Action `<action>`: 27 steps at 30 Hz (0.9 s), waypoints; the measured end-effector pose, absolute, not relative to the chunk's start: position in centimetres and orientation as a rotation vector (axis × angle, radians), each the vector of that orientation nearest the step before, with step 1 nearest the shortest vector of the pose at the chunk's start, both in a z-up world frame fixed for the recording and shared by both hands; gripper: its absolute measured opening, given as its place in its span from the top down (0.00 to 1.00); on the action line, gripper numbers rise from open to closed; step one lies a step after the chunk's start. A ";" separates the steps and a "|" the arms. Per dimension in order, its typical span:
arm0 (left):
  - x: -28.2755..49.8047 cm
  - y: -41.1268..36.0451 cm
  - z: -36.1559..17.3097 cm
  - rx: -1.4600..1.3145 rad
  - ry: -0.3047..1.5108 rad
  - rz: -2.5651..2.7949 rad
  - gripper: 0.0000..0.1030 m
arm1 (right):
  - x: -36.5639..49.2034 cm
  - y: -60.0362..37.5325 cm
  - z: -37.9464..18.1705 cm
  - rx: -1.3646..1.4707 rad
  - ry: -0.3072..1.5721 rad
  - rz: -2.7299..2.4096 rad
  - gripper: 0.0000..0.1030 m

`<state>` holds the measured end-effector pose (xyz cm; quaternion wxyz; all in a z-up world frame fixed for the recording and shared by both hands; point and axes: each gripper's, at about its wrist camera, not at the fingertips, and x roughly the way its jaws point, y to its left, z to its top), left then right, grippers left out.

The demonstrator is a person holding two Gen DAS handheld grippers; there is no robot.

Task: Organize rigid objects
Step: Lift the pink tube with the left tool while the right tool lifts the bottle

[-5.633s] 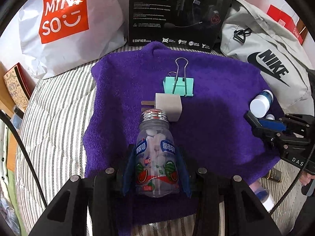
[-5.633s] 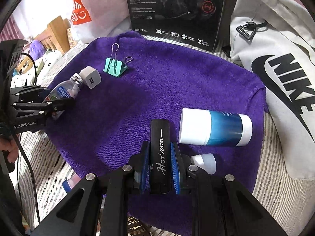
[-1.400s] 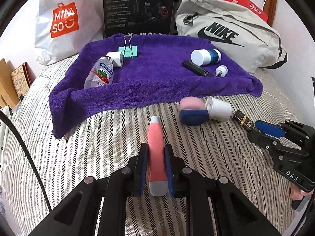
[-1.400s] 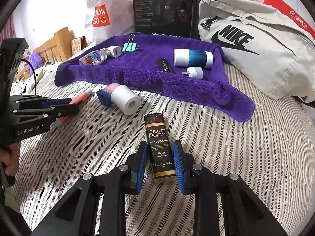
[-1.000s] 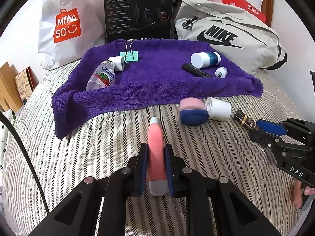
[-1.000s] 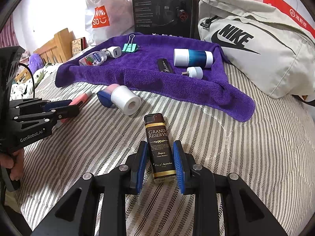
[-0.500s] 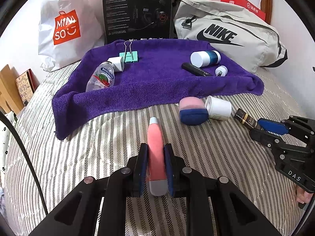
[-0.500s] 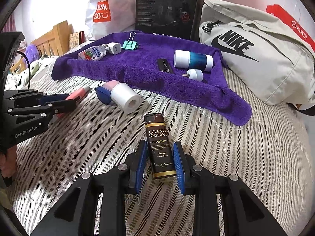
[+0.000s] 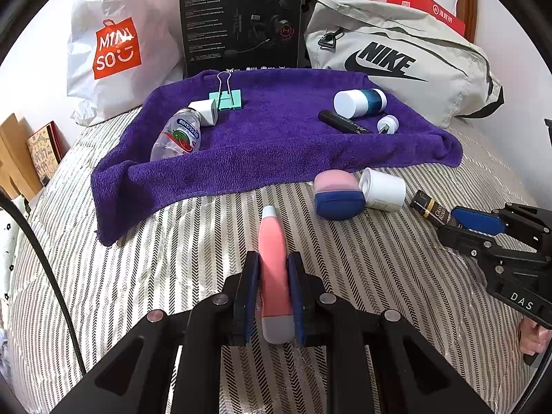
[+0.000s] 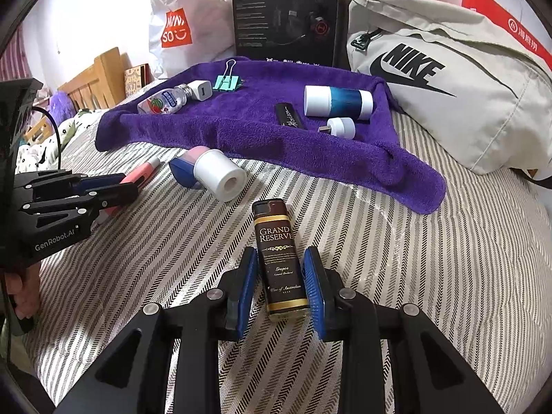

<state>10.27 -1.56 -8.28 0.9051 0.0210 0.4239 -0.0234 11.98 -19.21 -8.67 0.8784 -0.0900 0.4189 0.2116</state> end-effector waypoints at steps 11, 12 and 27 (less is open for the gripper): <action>10.3 -1.2 -7.8 0.040 0.880 -0.063 0.84 | 11.5 -19.2 -7.6 -0.168 0.898 0.489 0.77; 10.2 -0.9 -7.5 0.015 0.876 -0.069 0.84 | 11.3 -19.1 -7.4 -0.164 0.901 0.502 0.77; 10.0 -0.3 -7.9 0.029 0.912 -0.088 0.84 | 11.3 -17.8 -8.4 -0.240 0.930 0.526 0.74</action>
